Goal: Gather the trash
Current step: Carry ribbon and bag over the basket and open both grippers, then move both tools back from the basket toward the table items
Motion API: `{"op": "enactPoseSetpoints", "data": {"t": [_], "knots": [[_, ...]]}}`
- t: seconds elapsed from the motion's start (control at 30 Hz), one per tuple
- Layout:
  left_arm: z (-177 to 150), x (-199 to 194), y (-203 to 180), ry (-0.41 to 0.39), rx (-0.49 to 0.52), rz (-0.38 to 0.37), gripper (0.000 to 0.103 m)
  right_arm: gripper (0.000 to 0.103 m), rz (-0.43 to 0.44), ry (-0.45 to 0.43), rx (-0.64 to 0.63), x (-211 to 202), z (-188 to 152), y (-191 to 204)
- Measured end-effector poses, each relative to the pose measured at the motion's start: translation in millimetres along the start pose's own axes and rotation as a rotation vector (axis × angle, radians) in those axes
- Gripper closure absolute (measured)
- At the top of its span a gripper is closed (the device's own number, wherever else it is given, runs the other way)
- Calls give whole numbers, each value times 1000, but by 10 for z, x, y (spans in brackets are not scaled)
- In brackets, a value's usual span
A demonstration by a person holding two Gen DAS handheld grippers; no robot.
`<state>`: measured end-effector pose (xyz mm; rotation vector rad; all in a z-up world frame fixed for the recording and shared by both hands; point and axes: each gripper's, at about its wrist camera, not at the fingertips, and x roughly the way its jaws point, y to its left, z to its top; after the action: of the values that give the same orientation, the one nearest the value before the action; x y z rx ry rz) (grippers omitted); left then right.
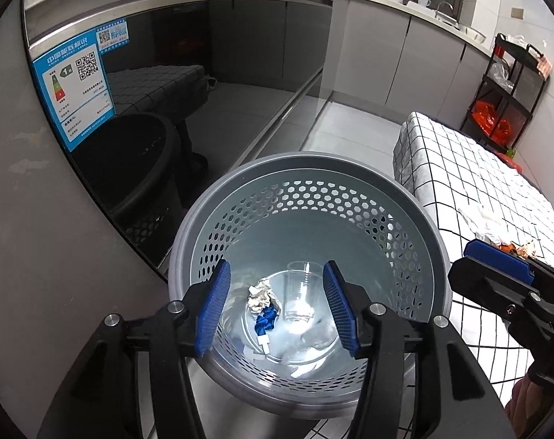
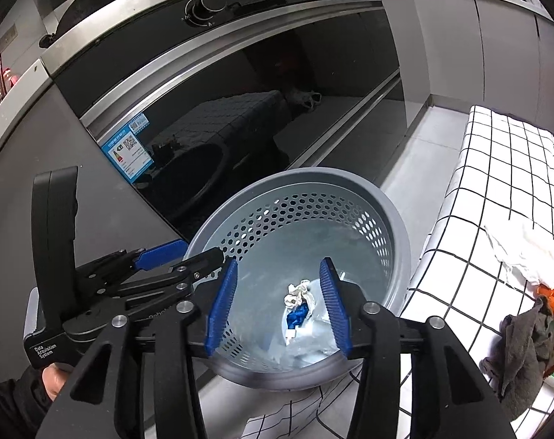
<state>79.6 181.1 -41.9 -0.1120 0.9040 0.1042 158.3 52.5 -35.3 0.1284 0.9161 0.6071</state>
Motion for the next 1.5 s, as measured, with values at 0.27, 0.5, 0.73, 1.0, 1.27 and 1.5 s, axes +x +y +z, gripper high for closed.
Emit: {"op": "enactPoseSetpoints", "data": {"t": [0.27, 0.5, 0.73, 1.0, 1.27, 1.5], "knots": [[-8, -109, -65, -29, 19, 8, 44, 50, -38, -23, 10, -110, -82, -34], [-85, -173, -204, -30, 32, -25, 40, 44, -114, -65, 53, -328, -220, -108], [-208, -249, -431, -34, 69, -72, 34, 31, -281, -163, 51, -729, -499, -147], [-332, -439, -800, -79, 141, -122, 26, 20, -522, -226, 116, -1291, -989, -462], [-442, -462, -1325, -90, 237, -170, 17, 14, -663, -211, 236, -1712, -1400, -934], [-523, -375, -1825, -78, 315, -223, 13, 14, -672, -171, 376, -1858, -1668, -1369]]}}
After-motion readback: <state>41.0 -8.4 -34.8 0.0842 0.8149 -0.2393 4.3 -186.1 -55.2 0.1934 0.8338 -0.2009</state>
